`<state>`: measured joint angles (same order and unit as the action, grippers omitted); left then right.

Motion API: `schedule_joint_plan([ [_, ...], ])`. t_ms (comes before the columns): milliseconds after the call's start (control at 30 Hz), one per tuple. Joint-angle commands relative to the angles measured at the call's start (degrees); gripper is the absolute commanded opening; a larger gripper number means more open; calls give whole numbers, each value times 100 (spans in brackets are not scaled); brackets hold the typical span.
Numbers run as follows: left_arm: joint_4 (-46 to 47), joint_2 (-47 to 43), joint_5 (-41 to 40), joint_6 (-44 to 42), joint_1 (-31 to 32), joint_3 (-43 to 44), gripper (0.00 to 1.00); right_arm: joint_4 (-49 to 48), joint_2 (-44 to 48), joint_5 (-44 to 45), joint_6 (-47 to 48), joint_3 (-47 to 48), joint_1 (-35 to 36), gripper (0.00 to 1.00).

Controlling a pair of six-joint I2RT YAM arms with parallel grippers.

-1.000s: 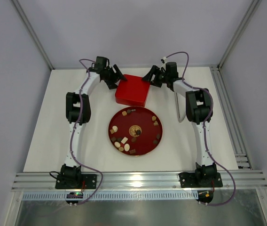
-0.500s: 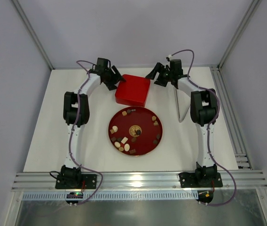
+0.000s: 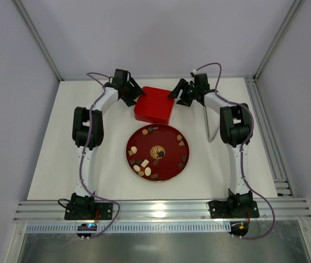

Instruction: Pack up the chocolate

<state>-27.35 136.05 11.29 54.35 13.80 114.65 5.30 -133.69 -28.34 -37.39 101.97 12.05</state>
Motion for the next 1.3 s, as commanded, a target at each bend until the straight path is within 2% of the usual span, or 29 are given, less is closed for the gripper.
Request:
schedule_joint_plan([
  [0,-1132,256,-961,-153,26,-496,68,67,-122,153,-67,191,16,76],
  [233,-1132,141,-1067,-73,105,-725,67,331,-341,338,-137,349,7,68],
  [500,-1149,53,-1085,-117,167,-936,67,428,-386,566,-199,209,-28,52],
  [633,-1185,36,-1234,-144,184,-962,66,945,-483,697,-41,559,-19,42],
  [767,-1211,9,-1226,-161,228,-945,66,1122,-492,768,47,631,-19,38],
  [967,-1185,-34,-1147,-39,272,-1102,66,1070,-421,628,91,666,-10,42],
  [1000,-1141,-43,-1146,5,281,-1146,63,1113,-439,619,143,718,-10,42],
  [1100,-1079,-87,-927,41,316,-1278,61,1403,-605,514,275,1287,-19,44],
  [1267,-878,-289,-866,58,412,-1682,59,1641,-755,417,363,1668,-10,48],
])
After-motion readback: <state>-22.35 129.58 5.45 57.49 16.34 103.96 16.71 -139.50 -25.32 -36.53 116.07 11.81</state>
